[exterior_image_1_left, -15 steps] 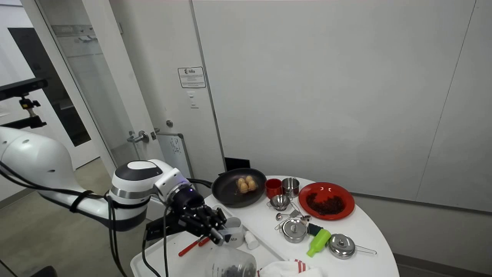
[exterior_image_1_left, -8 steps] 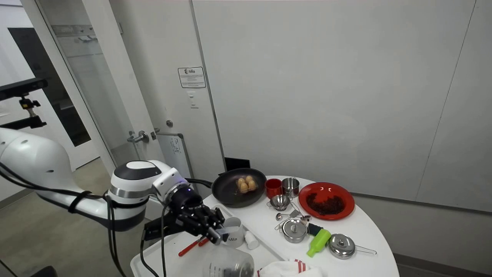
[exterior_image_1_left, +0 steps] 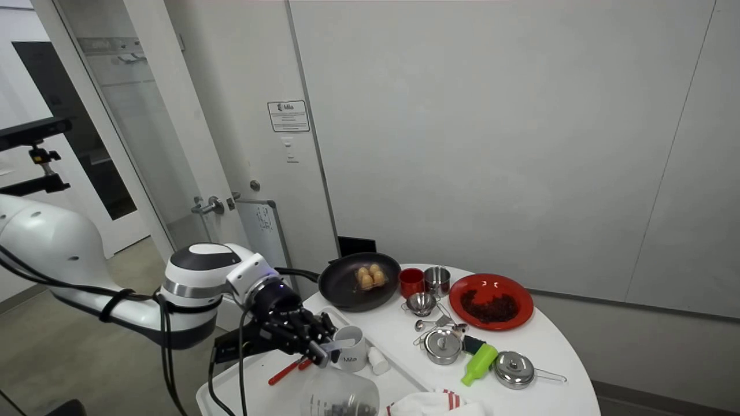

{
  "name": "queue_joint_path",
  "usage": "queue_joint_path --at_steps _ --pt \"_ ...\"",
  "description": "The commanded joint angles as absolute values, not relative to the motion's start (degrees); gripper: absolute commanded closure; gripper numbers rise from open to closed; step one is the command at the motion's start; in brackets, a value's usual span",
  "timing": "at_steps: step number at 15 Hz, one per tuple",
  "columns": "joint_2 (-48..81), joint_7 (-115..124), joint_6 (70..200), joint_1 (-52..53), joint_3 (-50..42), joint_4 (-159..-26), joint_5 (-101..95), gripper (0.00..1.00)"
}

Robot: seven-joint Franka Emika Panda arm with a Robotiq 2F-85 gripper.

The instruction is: Pour the contents in the clear jug into the red bowl

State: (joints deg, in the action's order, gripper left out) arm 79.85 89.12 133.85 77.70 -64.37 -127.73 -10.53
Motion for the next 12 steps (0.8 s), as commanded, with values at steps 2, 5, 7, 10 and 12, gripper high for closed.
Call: queue_joint_path --at_steps 2,5,7,10,12 --pt "80.7 91.3 132.4 78.4 -64.3 -127.6 -12.5 0.92" --pt "80.4 91.1 132.7 78.2 -64.2 -127.6 -12.6 0.92" --pt "79.9 90.7 133.2 77.9 -64.1 -127.7 -12.6 0.92" --pt "78.9 89.8 134.6 77.3 -63.7 -128.0 -12.5 0.92" --pt "78.2 89.2 135.9 76.9 -63.5 -128.2 -12.4 0.92"
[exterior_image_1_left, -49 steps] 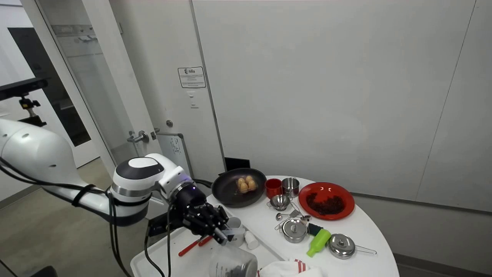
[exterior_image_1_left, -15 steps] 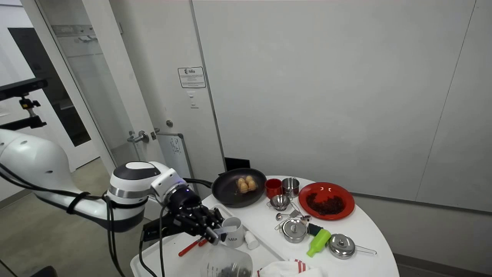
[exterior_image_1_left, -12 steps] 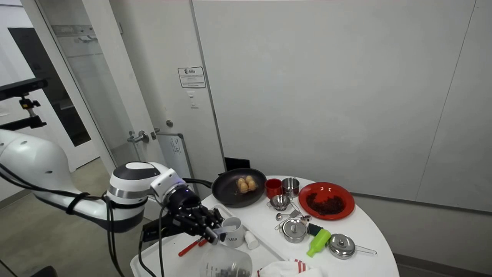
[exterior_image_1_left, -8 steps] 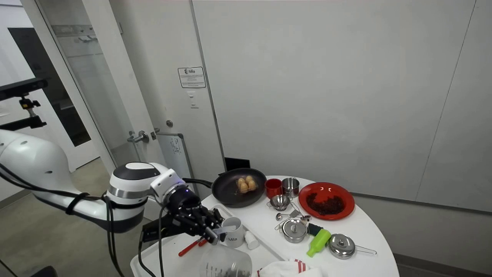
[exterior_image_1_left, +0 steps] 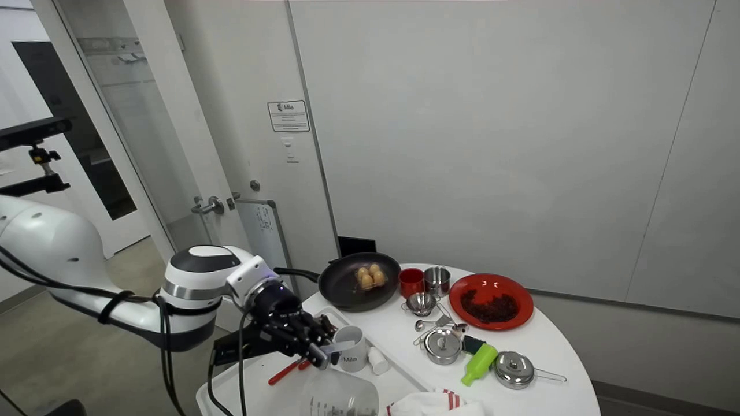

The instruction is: Pour the contents in the clear jug into the red bowl

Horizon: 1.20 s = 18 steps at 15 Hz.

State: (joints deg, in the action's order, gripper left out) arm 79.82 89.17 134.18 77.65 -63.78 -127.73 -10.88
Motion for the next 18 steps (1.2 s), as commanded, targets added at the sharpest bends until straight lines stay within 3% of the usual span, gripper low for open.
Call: queue_joint_path --at_steps 1,18 --pt "77.8 88.8 136.9 76.7 -63.3 -128.3 -12.3 0.92" --pt "68.2 73.5 157.7 68.5 -59.8 -131.3 -9.8 0.92"
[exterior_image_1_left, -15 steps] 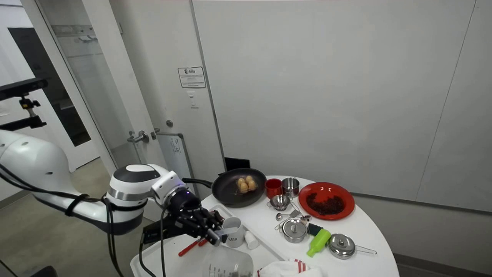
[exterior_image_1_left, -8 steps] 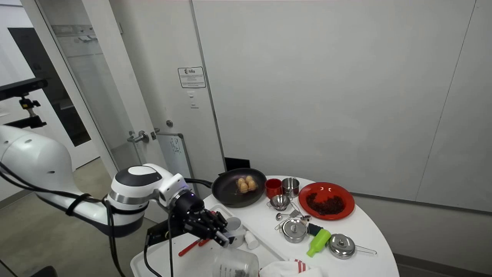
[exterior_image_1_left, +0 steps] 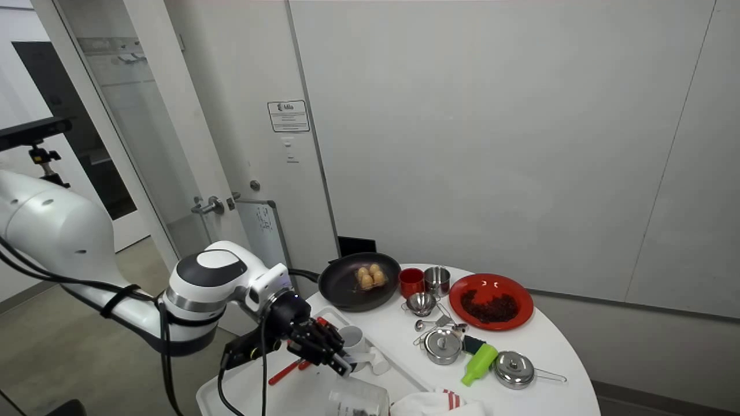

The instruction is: Pour the contents in the clear jug into the red bowl

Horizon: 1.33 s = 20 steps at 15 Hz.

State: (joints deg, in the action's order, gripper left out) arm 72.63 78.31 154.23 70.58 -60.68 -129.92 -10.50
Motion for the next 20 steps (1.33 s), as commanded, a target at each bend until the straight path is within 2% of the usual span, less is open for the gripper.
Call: queue_joint_path --at_steps 1,13,20 --pt "67.2 72.0 159.0 67.7 -59.4 -131.5 -9.6 0.92" --pt "53.0 48.7 172.3 56.1 -51.1 -133.8 -5.6 0.92" --pt "42.1 32.2 173.7 42.9 -38.3 -133.9 -3.2 0.92"
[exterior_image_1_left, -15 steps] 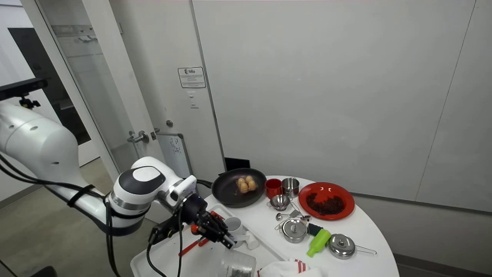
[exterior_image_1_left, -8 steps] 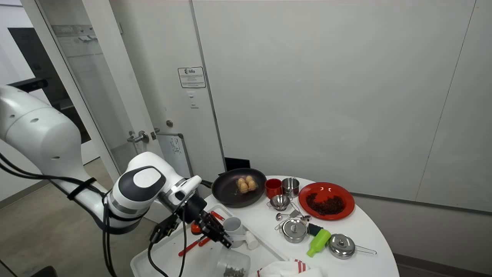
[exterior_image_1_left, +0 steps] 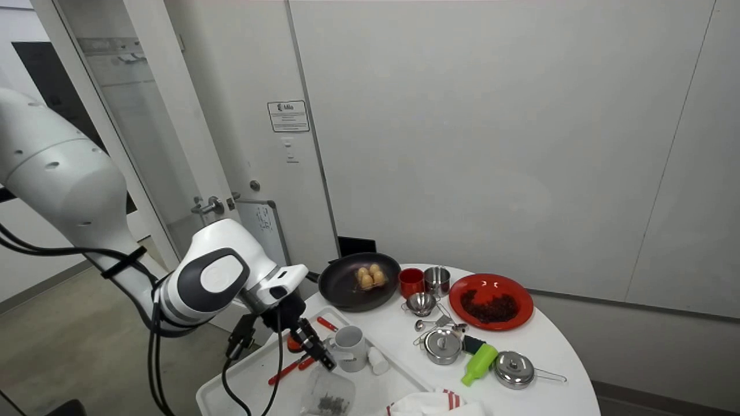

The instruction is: Pour the contents in the clear jug into the red bowl

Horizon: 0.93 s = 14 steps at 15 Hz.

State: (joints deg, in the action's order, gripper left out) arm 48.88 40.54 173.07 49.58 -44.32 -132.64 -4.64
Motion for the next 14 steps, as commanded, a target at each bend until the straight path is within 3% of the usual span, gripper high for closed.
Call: queue_joint_path --at_steps 1,7,14 --pt "40.6 29.8 173.2 40.4 -35.7 -133.8 -3.0 0.92" --pt "36.9 20.3 165.0 26.0 -21.3 -131.3 -2.9 0.92" --pt "39.2 19.4 158.4 20.7 -13.6 -127.2 -5.5 0.92"
